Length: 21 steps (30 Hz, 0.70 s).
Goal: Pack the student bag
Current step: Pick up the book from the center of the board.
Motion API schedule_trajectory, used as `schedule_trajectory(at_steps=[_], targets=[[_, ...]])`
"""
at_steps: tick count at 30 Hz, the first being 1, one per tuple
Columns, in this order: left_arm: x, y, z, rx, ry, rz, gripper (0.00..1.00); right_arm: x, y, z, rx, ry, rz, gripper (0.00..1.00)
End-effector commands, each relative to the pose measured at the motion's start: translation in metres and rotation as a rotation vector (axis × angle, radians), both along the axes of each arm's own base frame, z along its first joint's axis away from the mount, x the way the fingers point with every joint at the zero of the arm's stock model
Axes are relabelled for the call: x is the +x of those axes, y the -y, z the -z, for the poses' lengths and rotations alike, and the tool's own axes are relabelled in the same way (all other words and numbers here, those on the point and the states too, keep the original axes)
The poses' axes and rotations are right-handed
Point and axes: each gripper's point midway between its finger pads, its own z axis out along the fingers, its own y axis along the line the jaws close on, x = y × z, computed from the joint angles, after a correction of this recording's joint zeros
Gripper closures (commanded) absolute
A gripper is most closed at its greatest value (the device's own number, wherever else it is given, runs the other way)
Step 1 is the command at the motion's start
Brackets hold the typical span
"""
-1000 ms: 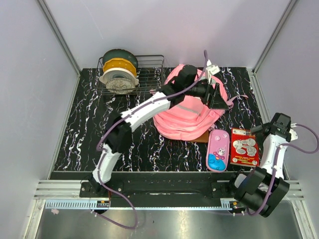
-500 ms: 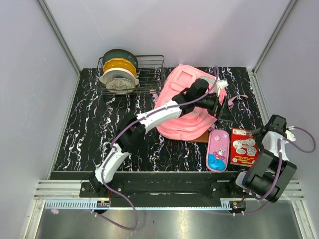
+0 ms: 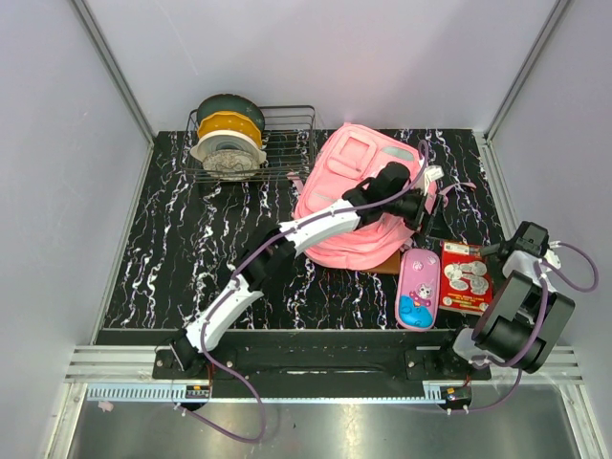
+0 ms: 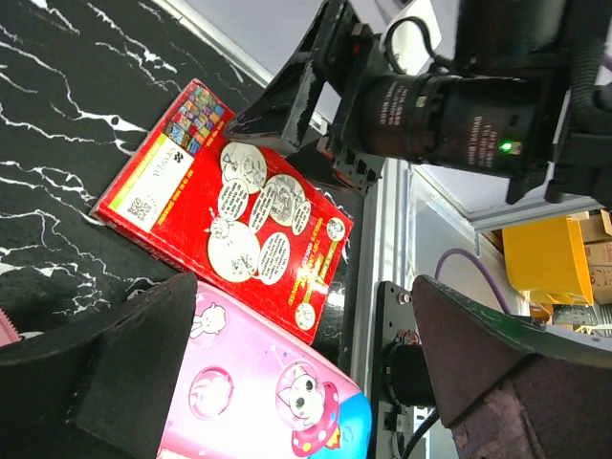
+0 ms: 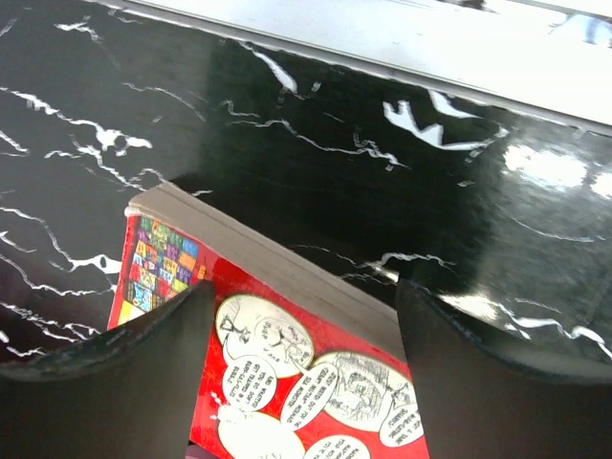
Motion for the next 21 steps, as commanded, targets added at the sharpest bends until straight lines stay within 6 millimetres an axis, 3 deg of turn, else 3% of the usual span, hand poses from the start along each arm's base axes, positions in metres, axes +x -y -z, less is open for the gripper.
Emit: schedule_trajectory(at_steps=[1,3,9,16,21], targets=[[0.003,0.003,0.003,-0.002,0.012,-0.019,0.01,0.010,-0.034,0.014,0.156,0.073,-0.080,0.21],[0.002,0.003,0.009,0.010,0.007,-0.015,0.01,0.012,-0.044,0.013,0.200,0.103,-0.104,0.27],[-0.001,0.004,0.028,0.046,-0.039,0.000,0.01,0.014,-0.058,0.002,0.228,0.182,-0.118,0.30],[-0.008,0.000,0.063,0.136,-0.113,-0.004,0.01,0.020,-0.059,-0.020,0.197,0.223,-0.197,0.17],[-0.011,-0.006,0.084,0.202,-0.130,-0.027,0.01,0.020,-0.065,-0.026,0.208,0.236,-0.240,0.16]])
